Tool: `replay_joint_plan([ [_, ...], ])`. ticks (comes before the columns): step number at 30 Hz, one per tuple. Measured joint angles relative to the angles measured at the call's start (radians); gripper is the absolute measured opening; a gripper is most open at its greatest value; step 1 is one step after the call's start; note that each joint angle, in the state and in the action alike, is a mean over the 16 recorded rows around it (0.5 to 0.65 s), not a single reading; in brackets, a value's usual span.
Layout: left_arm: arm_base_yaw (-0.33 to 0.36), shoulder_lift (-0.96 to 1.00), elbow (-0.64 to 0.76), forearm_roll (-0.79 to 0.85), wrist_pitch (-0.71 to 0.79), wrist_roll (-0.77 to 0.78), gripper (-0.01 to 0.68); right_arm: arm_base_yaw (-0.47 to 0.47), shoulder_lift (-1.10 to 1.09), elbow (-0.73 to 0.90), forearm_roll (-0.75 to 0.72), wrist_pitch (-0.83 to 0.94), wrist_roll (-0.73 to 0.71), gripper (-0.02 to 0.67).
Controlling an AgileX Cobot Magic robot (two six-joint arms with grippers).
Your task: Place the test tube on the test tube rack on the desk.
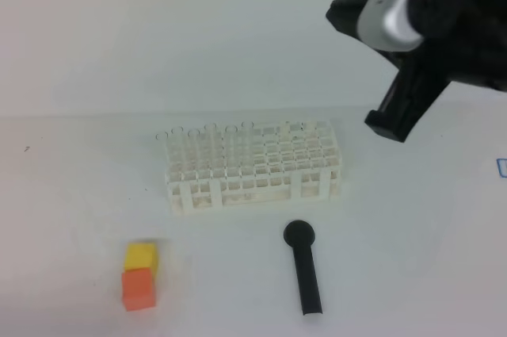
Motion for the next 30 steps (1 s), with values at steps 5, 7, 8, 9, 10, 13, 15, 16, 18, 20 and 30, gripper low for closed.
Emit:
replay_joint_plan([
  [5, 0.0, 0.0, 0.0, 0.0, 0.0, 0.0, -0.001, 0.0, -0.057, 0.0, -0.012, 0.055, -0.017, -0.001],
  [7, 0.0, 0.0, 0.0, 0.0, 0.0, 0.0, -0.001, 0.0, -0.063, 0.0, -0.015, 0.058, -0.018, -0.001],
  [8, 0.0, 0.0, 0.0, 0.0, 0.0, 0.0, -0.001, 0.0, -0.063, 0.0, -0.016, 0.056, -0.019, -0.001],
  [9, 0.0, 0.0, 0.0, 0.0, 0.0, 0.0, -0.001, -0.001, -0.061, 0.0, -0.017, 0.052, -0.018, -0.001],
  [10, 0.0, 0.0, 0.0, 0.0, -0.001, 0.0, -0.001, -0.004, -0.059, 0.0, -0.018, 0.047, -0.018, -0.001],
  [13, 0.0, 0.0, 0.0, 0.0, -0.001, 0.0, -0.001, -0.021, -0.051, 0.002, -0.019, 0.035, -0.008, -0.001],
  [15, 0.0, 0.0, 0.0, 0.0, -0.001, 0.0, -0.001, -0.043, -0.051, 0.01, -0.02, 0.034, 0.006, -0.001],
  [16, 0.0, 0.0, 0.0, 0.0, -0.001, 0.0, -0.001, -0.056, -0.054, 0.016, -0.02, 0.035, 0.014, -0.001],
  [18, 0.0, 0.0, 0.0, 0.0, -0.001, 0.0, -0.001, -0.09, -0.069, 0.038, -0.019, 0.04, 0.032, -0.001],
  [20, 0.0, 0.0, 0.0, 0.0, -0.001, 0.0, -0.001, -0.131, -0.096, 0.072, -0.016, 0.051, 0.05, -0.001],
  [30, 0.0, 0.0, 0.0, 0.0, -0.001, 0.0, -0.001, -0.439, -0.514, 0.455, 0.034, 0.127, 0.129, -0.001],
])
